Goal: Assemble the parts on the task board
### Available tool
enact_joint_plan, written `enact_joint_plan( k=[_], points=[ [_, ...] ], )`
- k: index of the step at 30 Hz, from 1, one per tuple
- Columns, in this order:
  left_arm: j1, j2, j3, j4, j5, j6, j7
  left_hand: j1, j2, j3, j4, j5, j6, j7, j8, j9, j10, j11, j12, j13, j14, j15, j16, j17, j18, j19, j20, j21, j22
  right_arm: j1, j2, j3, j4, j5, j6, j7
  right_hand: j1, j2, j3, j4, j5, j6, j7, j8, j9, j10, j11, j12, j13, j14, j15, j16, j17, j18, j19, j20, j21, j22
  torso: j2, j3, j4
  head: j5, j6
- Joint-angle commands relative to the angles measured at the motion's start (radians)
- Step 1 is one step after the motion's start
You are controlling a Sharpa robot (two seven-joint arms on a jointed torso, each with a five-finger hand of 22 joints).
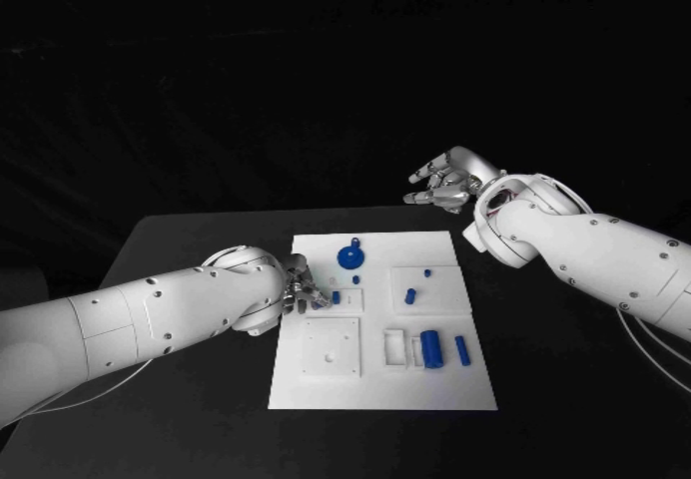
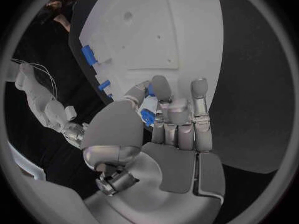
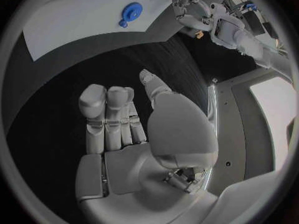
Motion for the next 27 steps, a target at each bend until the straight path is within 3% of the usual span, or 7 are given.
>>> enact_joint_plan(
  k=[1, 9, 13, 18, 21, 24, 27],
  points=[
    [-0.002, -0.001, -0.001, -0.001, 0.005, 0.001, 0.001, 0.018, 0.013, 0.015, -0.015, 0.002, 0.053, -0.062, 0.002, 0.001, 0.022, -0.029, -0.002, -0.003, -0.002, -0.007, -0.006, -0.007, 0.013, 0.005, 0.002, -0.006, 0.018, 0.000, 0.000, 0.000, 0.000, -0.004, 0.005, 0.008, -0.011, -0.001, 0.001, 0.007, 0.004, 0.001, -0.002, -0.005, 0.000, 0.002, -0.007, 0.002, -0.001, 0.005, 0.001, -0.006, 0.000, 0.006, 0.038, 0.002, -0.006, 0.104, 0.001, -0.0001, -0.0007, -0.001, 0.001],
    [-0.002, -0.020, 0.000, 0.011, 0.036, -0.001, 0.024, 0.016, 0.047, 0.046, -0.061, 0.010, 0.035, -0.054, -0.002, -0.002, 0.022, -0.024, -0.014, -0.009, -0.010, -0.005, -0.022, -0.033, 0.014, 0.001, 0.002, -0.012, 0.018, -0.002, 0.000, 0.000, 0.000, -0.003, 0.006, 0.009, -0.011, -0.001, 0.001, 0.007, 0.004, 0.001, -0.002, -0.005, 0.000, 0.002, -0.007, 0.002, -0.001, 0.005, 0.001, -0.006, 0.000, 0.006, 0.038, 0.002, -0.006, 0.104, 0.000, -0.0005, -0.0005, -0.002, 0.001],
    [-0.001, -0.042, 0.012, 0.024, 0.099, 0.016, 0.068, 0.022, 0.065, 0.044, -0.063, -0.032, 0.023, -0.050, -0.003, 0.000, 0.021, -0.022, -0.027, -0.014, -0.020, -0.004, -0.038, -0.058, 0.013, -0.003, 0.003, -0.018, 0.016, -0.003, -0.001, 0.000, 0.000, -0.001, 0.006, 0.013, -0.011, -0.001, 0.001, 0.008, 0.004, 0.003, -0.003, -0.005, 0.000, 0.002, -0.007, 0.002, -0.001, 0.005, 0.001, -0.008, -0.001, 0.006, 0.038, 0.002, -0.009, 0.103, -0.001, -0.0010, -0.0002, -0.002, 0.003],
    [-0.001, -0.076, 0.043, 0.037, 0.198, 0.046, 0.155, 0.049, 0.100, 0.027, -0.043, -0.171, -0.010, -0.041, -0.007, 0.005, 0.017, -0.014, -0.068, -0.022, -0.047, 0.001, -0.069, -0.098, 0.006, -0.019, 0.003, -0.041, 0.011, -0.005, -0.002, 0.000, 0.005, 0.004, 0.007, 0.022, -0.009, 0.000, 0.003, 0.007, 0.003, 0.002, -0.003, -0.005, 0.000, 0.002, -0.007, 0.002, -0.001, 0.005, 0.001, -0.008, -0.002, 0.006, 0.038, 0.002, -0.009, 0.103, -0.002, -0.0013, 0.0000, -0.001, 0.009],
    [0.002, -0.104, 0.064, 0.047, 0.272, 0.068, 0.225, 0.071, 0.130, 0.008, -0.023, -0.293, -0.040, -0.035, -0.007, 0.006, 0.009, -0.011, -0.103, -0.028, -0.062, 0.001, -0.087, -0.109, -0.002, -0.026, 0.000, -0.059, 0.005, -0.008, -0.006, 0.000, 0.017, 0.003, 0.009, 0.031, -0.008, 0.001, 0.004, 0.006, 0.004, 0.004, -0.003, -0.005, 0.000, 0.002, -0.007, 0.002, -0.001, 0.005, 0.000, -0.008, -0.002, 0.006, 0.038, 0.002, -0.009, 0.103, -0.003, -0.0011, 0.0006, 0.002, 0.013],
    [0.007, -0.131, 0.077, 0.057, 0.346, 0.082, 0.293, 0.105, 0.152, -0.030, 0.002, -0.362, -0.069, -0.032, 0.025, -0.009, 0.006, -0.011, -0.130, -0.015, -0.070, 0.003, -0.090, -0.122, -0.007, -0.022, -0.001, -0.084, 0.005, -0.014, -0.010, 0.000, 0.039, -0.001, 0.013, 0.047, -0.004, 0.002, 0.006, 0.003, 0.002, 0.008, -0.003, -0.004, 0.000, 0.003, -0.008, 0.003, -0.001, 0.006, 0.000, -0.007, -0.001, 0.006, 0.039, 0.001, -0.008, 0.103, -0.002, -0.0013, 0.0002, 0.007, 0.019],
    [0.010, -0.155, 0.083, 0.065, 0.417, 0.093, 0.365, 0.106, 0.158, -0.051, 0.010, -0.382, -0.081, -0.031, 0.031, -0.010, 0.001, -0.012, -0.139, -0.012, -0.078, 0.004, -0.091, -0.125, -0.008, -0.025, 0.000, -0.092, 0.006, -0.022, -0.015, 0.000, 0.068, -0.008, 0.021, 0.066, 0.000, 0.004, 0.014, -0.009, -0.002, 0.017, -0.005, -0.005, 0.000, 0.006, -0.009, 0.005, 0.000, 0.007, -0.001, -0.005, 0.002, 0.005, 0.040, 0.001, -0.004, 0.104, -0.002, -0.0016, -0.0006, 0.011, 0.026]
  ],
)
